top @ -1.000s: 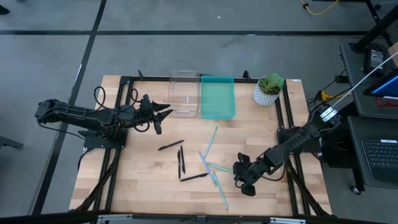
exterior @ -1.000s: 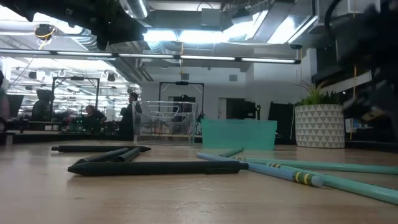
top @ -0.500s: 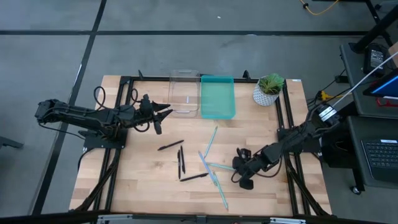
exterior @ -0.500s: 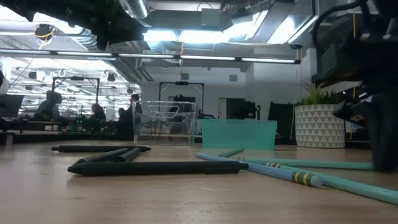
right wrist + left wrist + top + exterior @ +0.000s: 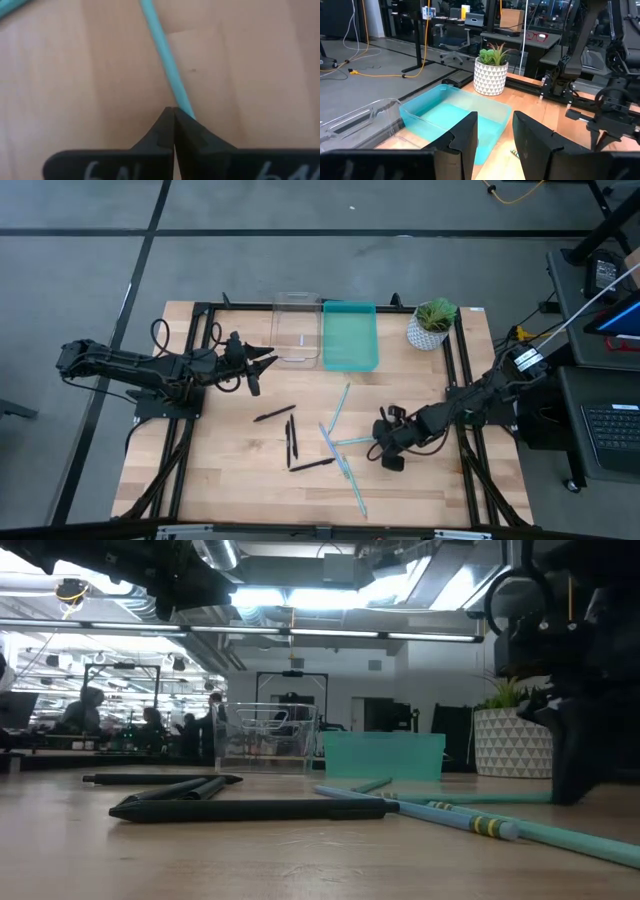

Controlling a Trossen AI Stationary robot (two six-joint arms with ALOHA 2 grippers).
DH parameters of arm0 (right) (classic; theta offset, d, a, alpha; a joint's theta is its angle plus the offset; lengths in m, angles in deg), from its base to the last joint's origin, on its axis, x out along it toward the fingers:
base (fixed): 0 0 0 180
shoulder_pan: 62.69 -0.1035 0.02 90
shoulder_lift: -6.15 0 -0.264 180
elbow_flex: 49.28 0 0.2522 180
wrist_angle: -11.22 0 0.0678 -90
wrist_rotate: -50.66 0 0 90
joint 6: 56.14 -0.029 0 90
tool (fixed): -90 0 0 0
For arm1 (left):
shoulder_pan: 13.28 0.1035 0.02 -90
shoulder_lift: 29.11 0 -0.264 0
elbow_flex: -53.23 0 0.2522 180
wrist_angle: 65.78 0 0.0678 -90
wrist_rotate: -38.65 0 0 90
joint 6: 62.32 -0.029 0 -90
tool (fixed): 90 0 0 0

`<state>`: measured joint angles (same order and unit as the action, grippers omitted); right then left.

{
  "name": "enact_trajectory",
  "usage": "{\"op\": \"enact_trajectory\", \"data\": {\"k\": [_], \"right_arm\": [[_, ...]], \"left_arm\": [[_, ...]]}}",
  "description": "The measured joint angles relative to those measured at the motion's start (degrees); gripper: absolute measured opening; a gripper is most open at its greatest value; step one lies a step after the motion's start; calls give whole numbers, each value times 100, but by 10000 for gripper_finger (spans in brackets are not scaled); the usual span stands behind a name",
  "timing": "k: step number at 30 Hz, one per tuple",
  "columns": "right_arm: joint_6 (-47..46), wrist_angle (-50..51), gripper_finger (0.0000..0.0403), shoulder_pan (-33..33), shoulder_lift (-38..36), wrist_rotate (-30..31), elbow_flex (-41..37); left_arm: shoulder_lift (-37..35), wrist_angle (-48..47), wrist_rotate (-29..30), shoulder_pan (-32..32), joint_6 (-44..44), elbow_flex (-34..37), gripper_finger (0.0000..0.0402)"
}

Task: Sort pens & pencils
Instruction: Put the light blue pencil into the light blue bin

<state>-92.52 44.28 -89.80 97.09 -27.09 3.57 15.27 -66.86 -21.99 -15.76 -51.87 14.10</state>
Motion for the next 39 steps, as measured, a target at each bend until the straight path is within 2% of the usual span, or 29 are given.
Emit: {"op": "enact_trajectory", "data": {"k": [13,20,23,27,30,34,39], "right_arm": [[542,50,3,386,-126,327,-28],[216,883,3,376,-1234,1037,5],[-49,782,3,280,-1652,1469,-23],[-729,-30,3,44,-1761,2458,-505],[-1275,-1520,3,-80,-1659,2858,-1203],[-1584,-2963,3,-185,-1429,3421,-1953],[-1305,-3342,3,-217,-1201,3585,-2099]], "left_arm": [[0,-9,0,0,-1,2,118],[0,-3,-1,0,-1,2,118],[24,29,-1,0,31,2,118],[214,131,-279,0,286,4,118],[489,314,-722,-54,308,11,118],[967,942,-888,-185,465,-14,118],[1670,958,-956,-343,592,-472,118]]}}
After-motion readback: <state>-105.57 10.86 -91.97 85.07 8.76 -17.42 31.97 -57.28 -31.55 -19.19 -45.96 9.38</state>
